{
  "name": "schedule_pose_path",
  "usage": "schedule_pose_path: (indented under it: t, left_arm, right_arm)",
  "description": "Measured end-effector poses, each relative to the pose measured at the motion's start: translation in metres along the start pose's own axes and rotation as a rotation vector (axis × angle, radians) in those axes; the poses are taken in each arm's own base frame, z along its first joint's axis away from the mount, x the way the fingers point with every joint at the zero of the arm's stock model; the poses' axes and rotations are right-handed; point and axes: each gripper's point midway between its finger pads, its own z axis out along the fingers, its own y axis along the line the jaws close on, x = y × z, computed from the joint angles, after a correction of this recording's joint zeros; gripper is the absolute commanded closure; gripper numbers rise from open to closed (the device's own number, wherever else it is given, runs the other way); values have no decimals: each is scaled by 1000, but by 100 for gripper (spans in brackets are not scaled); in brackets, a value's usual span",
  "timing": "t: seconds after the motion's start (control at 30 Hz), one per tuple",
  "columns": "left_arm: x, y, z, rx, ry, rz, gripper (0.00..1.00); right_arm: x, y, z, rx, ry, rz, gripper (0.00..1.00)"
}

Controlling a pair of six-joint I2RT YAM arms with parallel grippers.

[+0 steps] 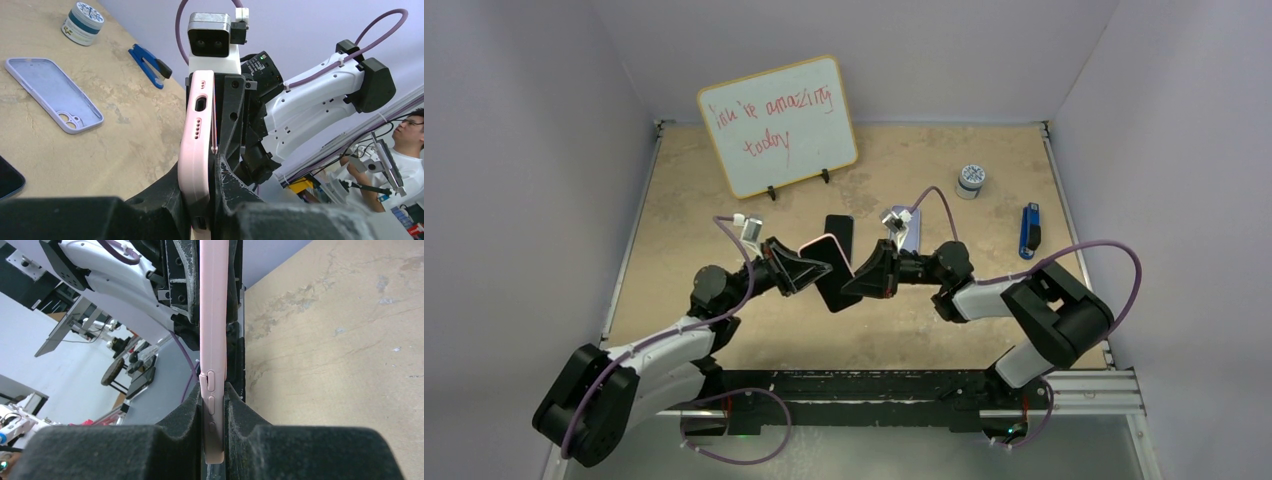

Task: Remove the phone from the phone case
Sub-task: Pick up the phone at the center of the board, then remove the phone case from the phone.

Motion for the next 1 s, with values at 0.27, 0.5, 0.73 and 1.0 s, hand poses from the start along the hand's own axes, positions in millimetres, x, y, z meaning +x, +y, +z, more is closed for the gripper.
schedule_pose_path:
  t: [0.27,0.5,0.73,1.0]
  left_arm:
    - [-8,-3,-4,-29,-42,3,100]
    - [-19,16,-16,-135,-183,-79,100]
    - [-31,28,-20,-187,-309,-194,100]
    - [-55,30,-20,-202,-470,-230,100]
  right_arm:
    - [-6,-1,1,6,-28,-31,47]
    - [-22,4,1,21,-89,-124,36]
    - [-28,-3,1,54,-115,-151,35]
    - [-29,-6,1,66,-120,-154,34]
